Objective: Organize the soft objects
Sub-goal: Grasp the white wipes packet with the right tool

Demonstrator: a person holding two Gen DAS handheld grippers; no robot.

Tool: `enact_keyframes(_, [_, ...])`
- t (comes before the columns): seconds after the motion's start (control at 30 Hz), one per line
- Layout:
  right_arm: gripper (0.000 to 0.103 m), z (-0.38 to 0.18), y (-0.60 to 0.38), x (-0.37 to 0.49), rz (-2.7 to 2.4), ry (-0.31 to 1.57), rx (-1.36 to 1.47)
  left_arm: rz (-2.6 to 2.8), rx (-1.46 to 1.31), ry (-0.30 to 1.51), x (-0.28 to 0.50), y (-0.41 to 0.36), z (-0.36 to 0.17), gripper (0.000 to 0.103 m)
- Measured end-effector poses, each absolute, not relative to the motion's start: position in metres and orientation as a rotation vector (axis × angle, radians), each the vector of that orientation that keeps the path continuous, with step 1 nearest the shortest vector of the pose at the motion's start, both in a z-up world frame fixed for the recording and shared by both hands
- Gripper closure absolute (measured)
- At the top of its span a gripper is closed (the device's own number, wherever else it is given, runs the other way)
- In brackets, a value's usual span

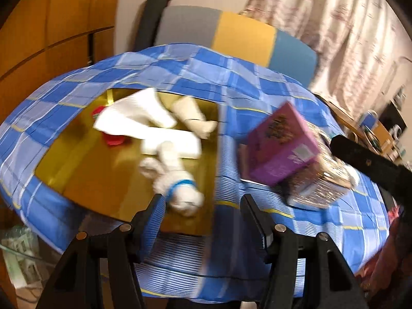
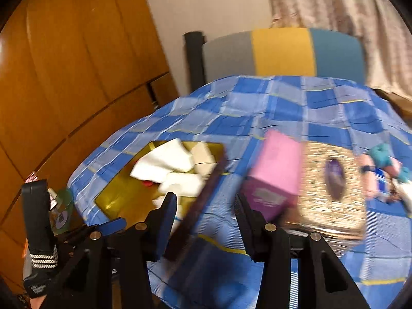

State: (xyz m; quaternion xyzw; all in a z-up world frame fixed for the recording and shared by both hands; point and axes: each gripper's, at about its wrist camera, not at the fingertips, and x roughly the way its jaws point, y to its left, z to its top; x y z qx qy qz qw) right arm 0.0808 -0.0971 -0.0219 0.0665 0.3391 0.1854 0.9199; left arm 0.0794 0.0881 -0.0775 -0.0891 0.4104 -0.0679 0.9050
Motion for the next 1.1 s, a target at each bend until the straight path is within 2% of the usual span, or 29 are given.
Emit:
enact_keyframes(0.23, [0.053,-0.033,-0.188,0.062,0.210,0.713,0.177,-0.299,-0.128,0.847,0.072,0.031,-0.072,0.042])
enact_keyframes(0.6, [0.050,-0.115,-0.325,0.053,-0.065,0.927,0.197,-0.492,-0.010,0.910,0.063,-0.059,-0.080,0.041])
enact_keyframes(0.8, [0.038,-0.129,-0.398,0.065,-0.177,0.949,0.227,-0.564,0.038,0.954,0.063,-0.096,-0.089,0.041])
enact_keyframes(0.87, [0.031,-0.126,-0.419,0.074,-0.200,0.935,0.215,-0.582,0.039,0.970,0.064,-0.105,-0.091,0.041])
enact_keyframes(1.1, [0.019,-0.107,-0.463,0.127,-0.205,0.895,0.105,-0.626,0.059,0.999,0.067,-0.139,-0.095,0.041])
